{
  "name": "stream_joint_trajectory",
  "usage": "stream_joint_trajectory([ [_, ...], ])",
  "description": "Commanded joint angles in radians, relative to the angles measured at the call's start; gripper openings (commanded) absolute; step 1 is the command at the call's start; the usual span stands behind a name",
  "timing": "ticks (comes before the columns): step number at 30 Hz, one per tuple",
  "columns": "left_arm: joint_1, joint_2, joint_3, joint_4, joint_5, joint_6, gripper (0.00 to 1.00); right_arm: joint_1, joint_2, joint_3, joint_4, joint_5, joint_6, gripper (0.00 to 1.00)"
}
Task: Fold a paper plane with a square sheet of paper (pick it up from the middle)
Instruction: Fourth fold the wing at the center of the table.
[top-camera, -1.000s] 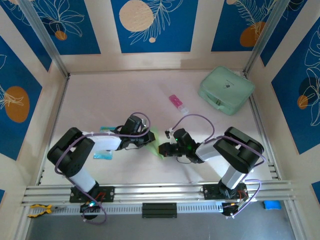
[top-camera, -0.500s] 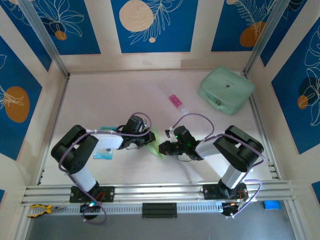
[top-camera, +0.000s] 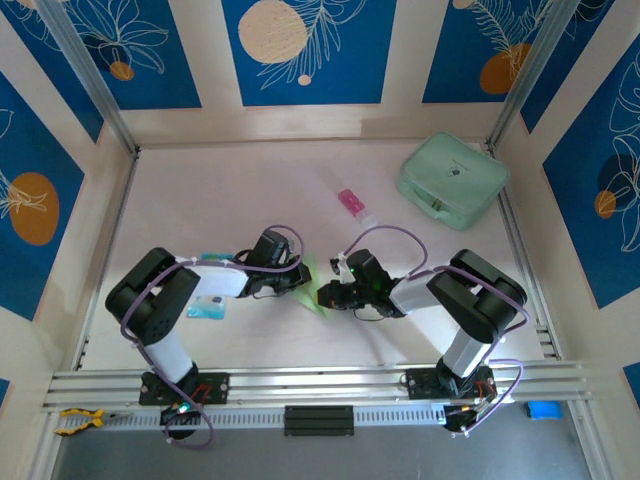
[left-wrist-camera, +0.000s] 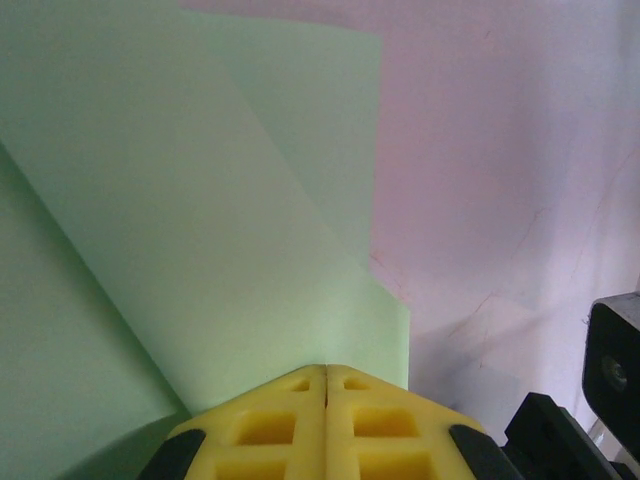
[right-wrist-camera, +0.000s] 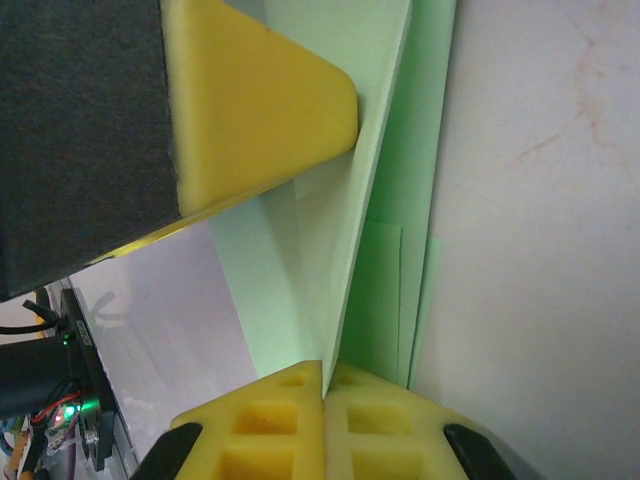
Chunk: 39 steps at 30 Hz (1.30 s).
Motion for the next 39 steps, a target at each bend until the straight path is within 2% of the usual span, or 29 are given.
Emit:
stream_joint_trajectory([
  [1, -0.003, 0.020, 0.022, -0.023, -0.021, 0.016, 0.02, 0.001, 0.037, -0.007, -0.112, -0.008, 0.004, 0.05],
  [16, -0.004, 0.048, 0.051, -0.102, -0.027, 0.034, 0.01, -0.001, 0.051, 0.001, -0.120, -0.017, 0.005, 0.05],
  [39, -0.003, 0.041, 0.034, -0.108, -0.050, 0.033, 0.00, 0.000, 0.022, 0.000, -0.144, -0.026, 0.012, 0.08],
])
